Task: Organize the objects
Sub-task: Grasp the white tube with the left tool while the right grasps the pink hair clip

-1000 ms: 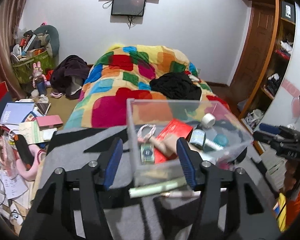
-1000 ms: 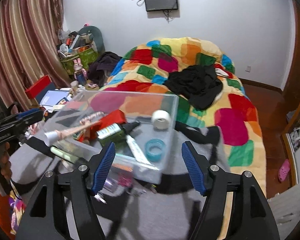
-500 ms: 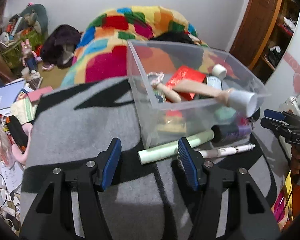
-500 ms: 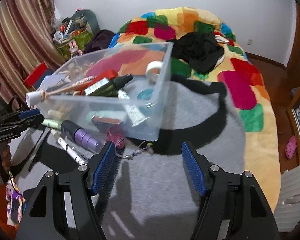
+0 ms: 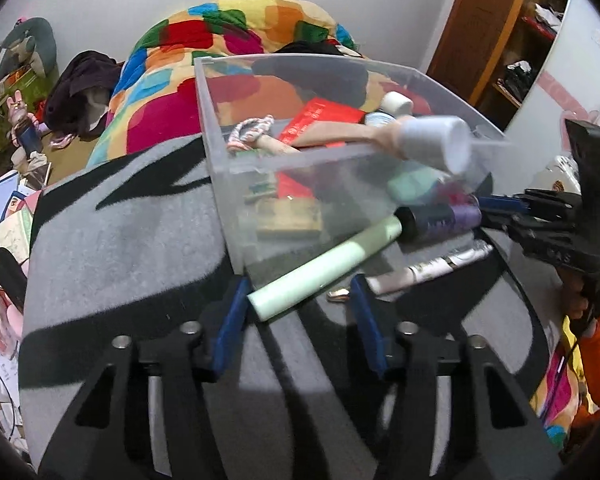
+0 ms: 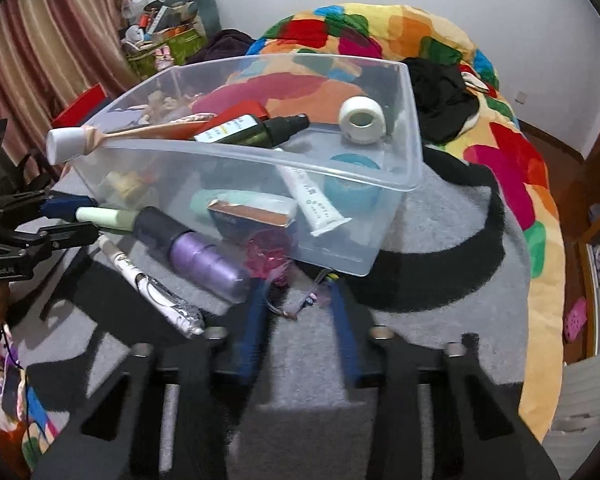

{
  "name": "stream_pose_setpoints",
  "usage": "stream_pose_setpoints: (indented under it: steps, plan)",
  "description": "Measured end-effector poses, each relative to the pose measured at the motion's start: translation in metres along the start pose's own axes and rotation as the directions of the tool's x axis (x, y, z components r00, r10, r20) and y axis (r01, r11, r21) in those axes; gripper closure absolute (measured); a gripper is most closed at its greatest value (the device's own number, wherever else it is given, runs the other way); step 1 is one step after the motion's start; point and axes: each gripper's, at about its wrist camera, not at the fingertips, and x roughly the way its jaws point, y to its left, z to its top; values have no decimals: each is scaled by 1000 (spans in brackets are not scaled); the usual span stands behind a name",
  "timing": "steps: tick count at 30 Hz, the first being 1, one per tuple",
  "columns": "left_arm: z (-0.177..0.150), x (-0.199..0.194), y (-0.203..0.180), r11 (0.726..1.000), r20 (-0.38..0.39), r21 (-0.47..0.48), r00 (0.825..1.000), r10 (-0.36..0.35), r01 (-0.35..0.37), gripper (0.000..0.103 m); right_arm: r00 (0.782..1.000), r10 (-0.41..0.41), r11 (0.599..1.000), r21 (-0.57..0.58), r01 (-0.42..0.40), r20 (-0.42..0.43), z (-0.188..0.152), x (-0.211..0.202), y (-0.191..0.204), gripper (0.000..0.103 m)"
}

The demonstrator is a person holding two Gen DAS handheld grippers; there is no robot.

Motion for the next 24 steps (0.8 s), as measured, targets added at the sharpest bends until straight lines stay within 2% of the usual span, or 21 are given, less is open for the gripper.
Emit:
stream_pose_setpoints:
  steps: [1,3,7,10,16,24]
  plan:
    - [-2,-1,-2,1000,-1,2,1000,-5,5,67,1000,2,1000,2,-2,-1,0,0,0,93]
    - [-8,-5,-6,1000,4,4,1000,-18,18,72,1000,-1,1000,6,1,5,-2,-1,-2,95]
    - [-25,-14,-18,999,17,16,999,-29,28,82,1000,11,1000,6,-12,15,-6,-6,0,97]
    - [-38,-21,-29,998,25,16,998,-56,56,86,1000,20,1000,0,-20,20,-11,-10,3,97]
    - [-55,-32,-47,997,31,37,997,-74,73,89,999,42,999,9,-42,30,-29,-21,6,97]
    - [-51,-48,-49,999,70,47,997,-29,26,89,998,18,1000,15,-19,53,-50,-45,1,97]
